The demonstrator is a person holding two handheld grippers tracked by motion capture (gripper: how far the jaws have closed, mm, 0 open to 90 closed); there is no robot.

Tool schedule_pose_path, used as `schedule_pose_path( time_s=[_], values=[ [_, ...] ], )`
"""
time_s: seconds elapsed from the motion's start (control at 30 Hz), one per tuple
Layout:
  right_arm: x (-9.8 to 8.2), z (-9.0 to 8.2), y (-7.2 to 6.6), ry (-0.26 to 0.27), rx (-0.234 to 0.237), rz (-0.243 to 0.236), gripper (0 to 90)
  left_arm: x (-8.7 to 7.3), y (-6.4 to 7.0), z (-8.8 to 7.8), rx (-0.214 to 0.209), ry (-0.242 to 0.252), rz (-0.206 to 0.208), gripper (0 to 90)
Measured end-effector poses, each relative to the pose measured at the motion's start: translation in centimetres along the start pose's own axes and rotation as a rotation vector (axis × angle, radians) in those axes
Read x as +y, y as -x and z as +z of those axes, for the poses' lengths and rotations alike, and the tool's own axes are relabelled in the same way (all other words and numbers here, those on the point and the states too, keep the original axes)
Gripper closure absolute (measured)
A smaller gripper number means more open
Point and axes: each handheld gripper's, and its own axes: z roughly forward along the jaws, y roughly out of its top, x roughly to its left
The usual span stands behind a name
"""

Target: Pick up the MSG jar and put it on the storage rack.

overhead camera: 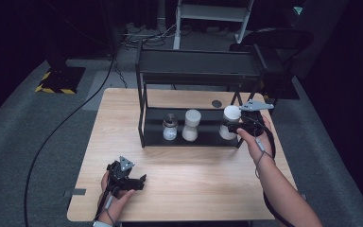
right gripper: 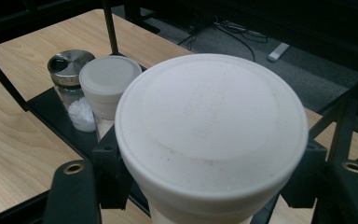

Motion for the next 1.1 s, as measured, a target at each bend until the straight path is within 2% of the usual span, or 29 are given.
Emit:
schedule_pose_path(
  time_s=[0.47,1.1],
  values=[
    [0.2,3.3,0.1,-0.037,0.014,0.019,33.3,0.0,0.0,0.0,0.0,0.0,0.001,2.2],
    [-0.9,7.1,-0.2,-0.084,0.035,0.054,33.1,0.0,0.0,0.0,0.0,0.0,0.001,2.2]
  ],
)
